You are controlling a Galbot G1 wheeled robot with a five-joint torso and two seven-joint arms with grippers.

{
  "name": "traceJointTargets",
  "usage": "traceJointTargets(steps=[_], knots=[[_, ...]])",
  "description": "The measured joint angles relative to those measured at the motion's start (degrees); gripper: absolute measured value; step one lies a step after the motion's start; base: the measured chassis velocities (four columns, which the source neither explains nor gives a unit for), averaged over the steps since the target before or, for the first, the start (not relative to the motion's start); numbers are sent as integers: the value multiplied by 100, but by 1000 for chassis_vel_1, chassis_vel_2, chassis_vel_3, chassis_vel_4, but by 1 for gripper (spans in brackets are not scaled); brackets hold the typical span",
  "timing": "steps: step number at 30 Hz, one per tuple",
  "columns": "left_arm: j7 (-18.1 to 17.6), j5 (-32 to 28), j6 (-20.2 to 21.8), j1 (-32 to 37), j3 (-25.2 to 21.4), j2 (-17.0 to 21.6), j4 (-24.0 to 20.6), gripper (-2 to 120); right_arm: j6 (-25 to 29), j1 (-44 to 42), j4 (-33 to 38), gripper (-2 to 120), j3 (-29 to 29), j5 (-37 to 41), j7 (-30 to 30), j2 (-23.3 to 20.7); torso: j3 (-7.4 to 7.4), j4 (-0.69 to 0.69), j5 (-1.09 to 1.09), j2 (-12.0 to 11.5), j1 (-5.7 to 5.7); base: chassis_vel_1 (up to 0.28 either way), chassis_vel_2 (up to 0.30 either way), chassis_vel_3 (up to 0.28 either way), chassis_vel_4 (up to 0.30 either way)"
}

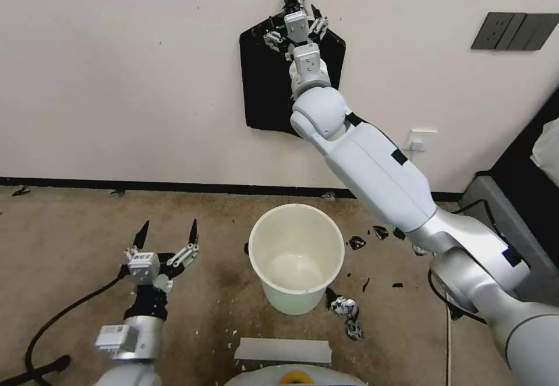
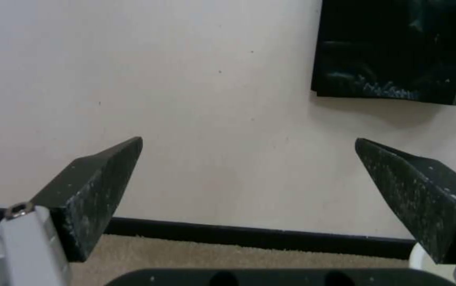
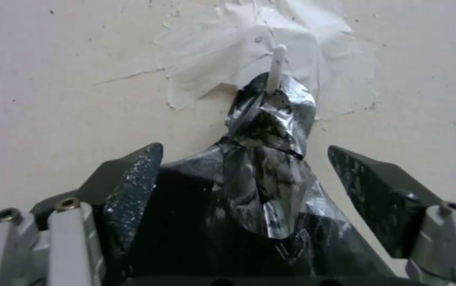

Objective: Place a trash bag onto the trash bin.

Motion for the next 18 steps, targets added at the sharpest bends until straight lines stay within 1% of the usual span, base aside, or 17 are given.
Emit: traceJointTargets(steps=[3,12,13,14,16,18], knots=[[-29,-1,-7,6,8,-6,0,100,-7,-14,-45,78,31,-1,40,31,0,0,1,0,0,0,0,0,0],[-48,-6,-20,23,10,-16,-7,100,-16,-106,-141,73,125,8,83,113,0,0,1,0,0,0,0,0,0],[-49,-6,-21,26,13,-18,-7,100,-17,-116,-154,71,134,7,86,129,0,0,1,0,0,0,0,0,0],[-50,-6,-22,26,19,-17,-6,100,-17,-119,-183,68,136,6,87,150,0,0,1,1,0,0,0,0,0],[-50,-6,-23,26,21,-18,-3,100,-18,-119,-211,66,146,5,92,167,0,0,1,0,0,0,0,0,0],[-51,-6,-24,27,23,-23,6,100,-24,-115,-234,61,156,5,105,180,0,0,1,1,0,0,0,0,0]])
